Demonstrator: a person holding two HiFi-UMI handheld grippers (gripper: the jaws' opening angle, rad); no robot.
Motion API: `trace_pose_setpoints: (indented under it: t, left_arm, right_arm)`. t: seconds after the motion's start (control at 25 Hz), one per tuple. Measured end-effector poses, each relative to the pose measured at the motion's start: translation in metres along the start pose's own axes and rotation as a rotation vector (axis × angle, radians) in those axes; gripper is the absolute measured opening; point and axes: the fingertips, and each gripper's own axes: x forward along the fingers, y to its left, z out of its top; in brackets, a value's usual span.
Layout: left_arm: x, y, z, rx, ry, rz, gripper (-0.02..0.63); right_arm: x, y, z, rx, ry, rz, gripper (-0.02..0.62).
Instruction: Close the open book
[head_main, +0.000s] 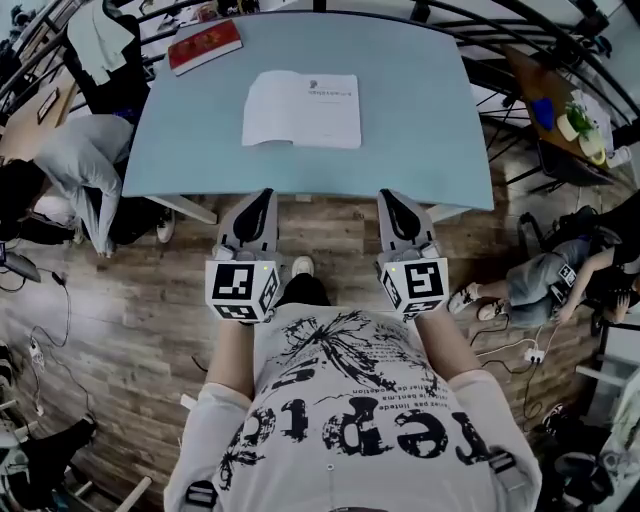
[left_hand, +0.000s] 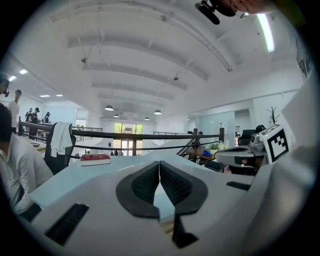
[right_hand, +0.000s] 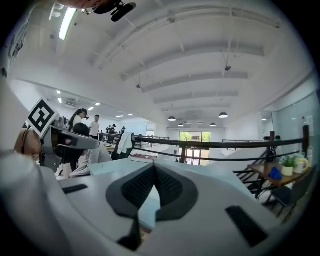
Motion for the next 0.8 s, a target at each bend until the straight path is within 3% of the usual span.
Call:
trace_pose_setpoints:
  t: [0.36,0.56,0.8]
  left_arm:
    - [0.094,0.099,0.015,-0.025,0.053,-0.073,0.02]
    - [0.124,0.119,0.001,-0.07,0.111,-0.092,0.02]
    - [0.157,0.118,-0.027,-0.087,0.144,-0.084,0.02]
  right_arm:
    - [0.135,-0.002,0.019,0.009,0.041,-0.063,0.011]
    - [0.176,-0.01,0.013,0.021,0.077,-0.062,0.011]
    - [0.211,-0.026,-0.009,0.031,0.097,-0.001,0.011]
